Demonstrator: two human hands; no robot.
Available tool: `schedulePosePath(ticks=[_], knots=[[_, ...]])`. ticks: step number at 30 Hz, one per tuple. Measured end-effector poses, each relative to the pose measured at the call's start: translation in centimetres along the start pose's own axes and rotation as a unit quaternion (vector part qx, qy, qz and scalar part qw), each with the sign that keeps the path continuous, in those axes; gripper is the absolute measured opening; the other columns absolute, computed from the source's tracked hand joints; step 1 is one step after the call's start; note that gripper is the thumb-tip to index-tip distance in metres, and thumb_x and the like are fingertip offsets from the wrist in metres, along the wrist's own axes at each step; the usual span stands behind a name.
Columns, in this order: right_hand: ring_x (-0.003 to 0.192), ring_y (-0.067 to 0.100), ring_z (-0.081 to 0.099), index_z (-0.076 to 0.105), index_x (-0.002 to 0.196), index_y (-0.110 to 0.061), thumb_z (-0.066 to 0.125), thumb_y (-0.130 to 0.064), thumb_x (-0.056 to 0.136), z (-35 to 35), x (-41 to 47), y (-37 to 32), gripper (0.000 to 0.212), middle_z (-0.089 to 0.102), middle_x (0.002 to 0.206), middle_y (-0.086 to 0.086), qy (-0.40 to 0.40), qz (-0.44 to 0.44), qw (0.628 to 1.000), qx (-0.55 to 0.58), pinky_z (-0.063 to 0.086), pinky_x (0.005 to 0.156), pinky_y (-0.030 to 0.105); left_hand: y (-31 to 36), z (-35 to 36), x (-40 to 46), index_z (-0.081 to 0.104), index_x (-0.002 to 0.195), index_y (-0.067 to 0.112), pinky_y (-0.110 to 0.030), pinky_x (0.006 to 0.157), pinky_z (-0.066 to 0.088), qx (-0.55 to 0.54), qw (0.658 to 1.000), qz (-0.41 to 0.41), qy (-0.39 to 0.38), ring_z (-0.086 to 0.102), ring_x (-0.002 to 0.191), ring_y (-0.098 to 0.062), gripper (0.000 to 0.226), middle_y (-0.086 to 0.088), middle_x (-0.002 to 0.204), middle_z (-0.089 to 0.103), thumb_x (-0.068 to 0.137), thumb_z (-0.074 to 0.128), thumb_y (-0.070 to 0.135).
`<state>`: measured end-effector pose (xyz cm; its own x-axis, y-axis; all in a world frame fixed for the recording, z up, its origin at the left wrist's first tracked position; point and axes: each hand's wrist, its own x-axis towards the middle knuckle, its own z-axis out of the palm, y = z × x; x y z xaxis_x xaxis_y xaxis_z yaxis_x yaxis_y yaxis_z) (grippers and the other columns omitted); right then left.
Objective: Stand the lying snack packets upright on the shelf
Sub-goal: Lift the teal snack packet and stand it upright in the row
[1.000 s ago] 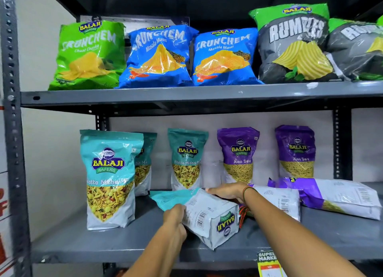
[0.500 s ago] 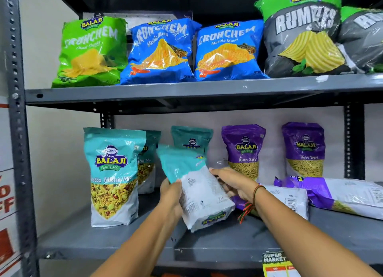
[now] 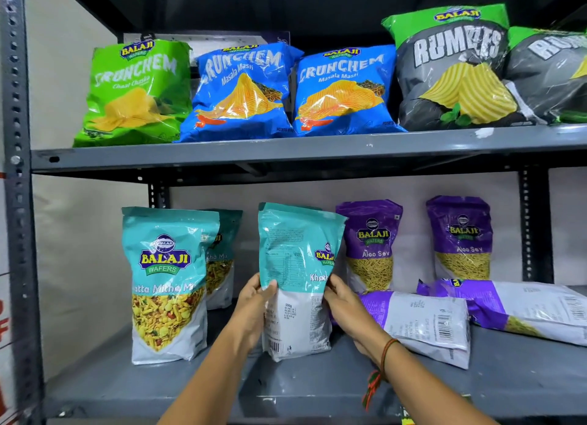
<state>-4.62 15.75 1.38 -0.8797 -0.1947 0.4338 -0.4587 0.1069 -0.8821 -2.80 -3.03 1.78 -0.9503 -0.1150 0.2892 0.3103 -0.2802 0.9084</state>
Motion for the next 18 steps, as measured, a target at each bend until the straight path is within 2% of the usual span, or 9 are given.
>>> schedulePosePath(ticks=[2,4,5,6,8,11,13,16,18], knots=[[0.136,0.021,0.044,0.048,0.137,-0.026,0.05,-0.017,0.097,0.3,-0.8,-0.4,0.042,0.049,0.145,0.003,0.107,-0.011,0.994,-0.029,0.036,0.115,0.046,0.4,-0.1,-0.2,0.066,0.122,0.016,-0.031,0.078,0.057,0.008,1.0,-0.004,-0.001,0.076,0.095,-0.015,0.041,-0.001,0.107,0.079,0.084,0.069,0.033],[0.124,0.027,0.051,0.052,0.127,-0.019,0.055,-0.011,0.092,0.6,-2.4,-0.6,0.035,0.052,0.133,0.009,0.243,-0.049,0.968,-0.036,0.04,0.108,0.047,0.3,-0.4,-0.5,0.071,0.115,0.023,-0.039,0.094,0.05,0.031,0.999,-0.022,-0.001,0.072,0.105,-0.018,0.044,0.0,0.112,0.078,0.083,0.062,0.053],[0.115,0.027,0.054,0.054,0.118,-0.019,0.058,-0.01,0.091,0.9,-3.2,-0.6,0.029,0.055,0.123,0.009,0.275,-0.063,0.959,-0.038,0.043,0.104,0.047,0.2,-0.7,-0.6,0.071,0.111,0.026,-0.04,0.098,0.047,0.038,0.999,-0.033,0.006,0.069,0.107,-0.018,0.046,0.0,0.111,0.078,0.087,0.053,0.06],[0.108,0.026,0.055,0.054,0.112,-0.02,0.06,-0.012,0.09,1.4,-4.0,-0.5,0.024,0.056,0.117,0.009,0.27,-0.063,0.96,-0.045,0.044,0.102,0.045,-0.1,-1.0,-0.6,0.07,0.109,0.026,-0.039,0.098,0.046,0.035,0.998,-0.046,0.015,0.066,0.107,-0.018,0.05,0.0,0.109,0.077,0.089,0.044,0.064],[0.109,0.02,0.053,0.055,0.114,-0.018,0.059,-0.021,0.092,2.4,-5.2,-0.4,0.023,0.055,0.121,0.009,0.189,-0.022,0.981,-0.039,0.042,0.102,0.037,-0.4,-1.1,-1.0,0.066,0.108,0.025,-0.037,0.093,0.048,0.025,0.997,-0.072,0.013,0.064,0.105,-0.018,0.058,0.001,0.106,0.074,0.091,0.032,0.069],[0.127,0.017,0.045,0.048,0.131,-0.024,0.054,-0.042,0.093,3.8,-5.5,-0.4,0.043,0.047,0.138,0.002,0.093,0.048,0.994,-0.005,0.034,0.113,0.038,-0.8,-0.6,-2.0,0.067,0.109,0.027,-0.034,0.079,0.055,0.042,0.994,-0.095,-0.015,0.073,0.093,-0.015,0.061,0.005,0.098,0.079,0.092,0.027,0.07],[0.137,0.015,0.038,0.043,0.137,-0.031,0.052,-0.051,0.091,3.7,-5.2,-0.8,0.05,0.043,0.146,-0.006,0.051,0.059,0.997,0.017,0.029,0.118,0.042,-0.9,-0.4,-2.7,0.07,0.102,0.033,-0.028,0.075,0.053,0.086,0.994,-0.069,0.008,0.075,0.083,-0.006,0.055,0.014,0.089,0.079,0.09,0.031,0.07],[0.14,0.008,0.037,0.04,0.141,-0.035,0.048,-0.046,0.096,2.7,-4.4,-1.4,0.048,0.042,0.152,-0.011,-0.03,0.064,0.992,0.102,0.024,0.122,0.039,-0.9,-1.5,-3.0,0.077,0.083,0.022,-0.025,0.07,0.047,0.162,0.983,-0.031,0.08,0.07,0.074,-0.011,0.053,0.005,0.076,0.078,0.093,0.041,0.06],[0.144,0.014,0.032,0.035,0.148,-0.029,0.045,-0.043,0.098,2.3,-3.9,-1.3,0.053,0.035,0.156,-0.004,0.02,0.062,0.998,0.027,0.022,0.123,0.04,-1.2,-2.7,-2.5,0.073,0.079,0.019,-0.021,0.062,0.045,0.192,0.975,-0.004,0.114,0.065,0.074,-0.018,0.029,0.0,0.074,0.074,0.096,0.055,0.036]])
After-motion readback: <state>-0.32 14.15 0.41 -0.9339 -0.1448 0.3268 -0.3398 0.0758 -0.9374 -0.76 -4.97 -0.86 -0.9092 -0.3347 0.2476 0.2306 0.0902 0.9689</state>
